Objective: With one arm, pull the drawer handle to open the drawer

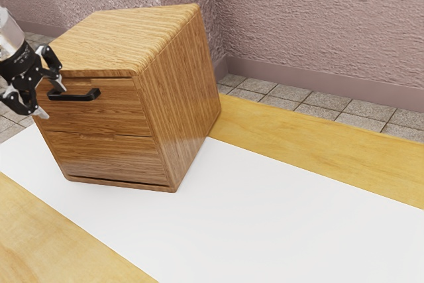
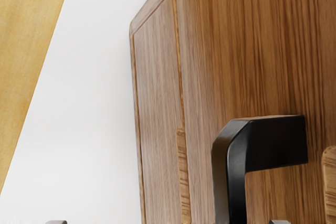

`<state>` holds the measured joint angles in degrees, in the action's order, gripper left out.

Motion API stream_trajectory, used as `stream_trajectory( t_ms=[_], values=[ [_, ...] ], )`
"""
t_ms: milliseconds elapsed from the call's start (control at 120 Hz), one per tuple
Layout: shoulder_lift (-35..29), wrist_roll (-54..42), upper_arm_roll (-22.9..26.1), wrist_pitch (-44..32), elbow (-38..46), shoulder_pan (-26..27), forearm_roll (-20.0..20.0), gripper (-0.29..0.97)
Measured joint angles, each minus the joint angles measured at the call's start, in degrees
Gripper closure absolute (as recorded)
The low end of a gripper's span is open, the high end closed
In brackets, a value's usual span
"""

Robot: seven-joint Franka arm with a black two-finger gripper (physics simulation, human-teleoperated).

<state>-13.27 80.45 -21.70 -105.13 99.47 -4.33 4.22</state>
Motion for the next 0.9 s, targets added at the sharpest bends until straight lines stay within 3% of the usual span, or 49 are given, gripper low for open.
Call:
stream_trajectory(
  t_ms=[333, 900],
  values=[
    [0.0, 0.2, 0.1, -0.3, 1.0, 0.5, -0.2, 0.25],
    [-0.9, 1.0, 0.7, 2.5, 0.9, 0.5, -0.3, 0.71]
  ],
)
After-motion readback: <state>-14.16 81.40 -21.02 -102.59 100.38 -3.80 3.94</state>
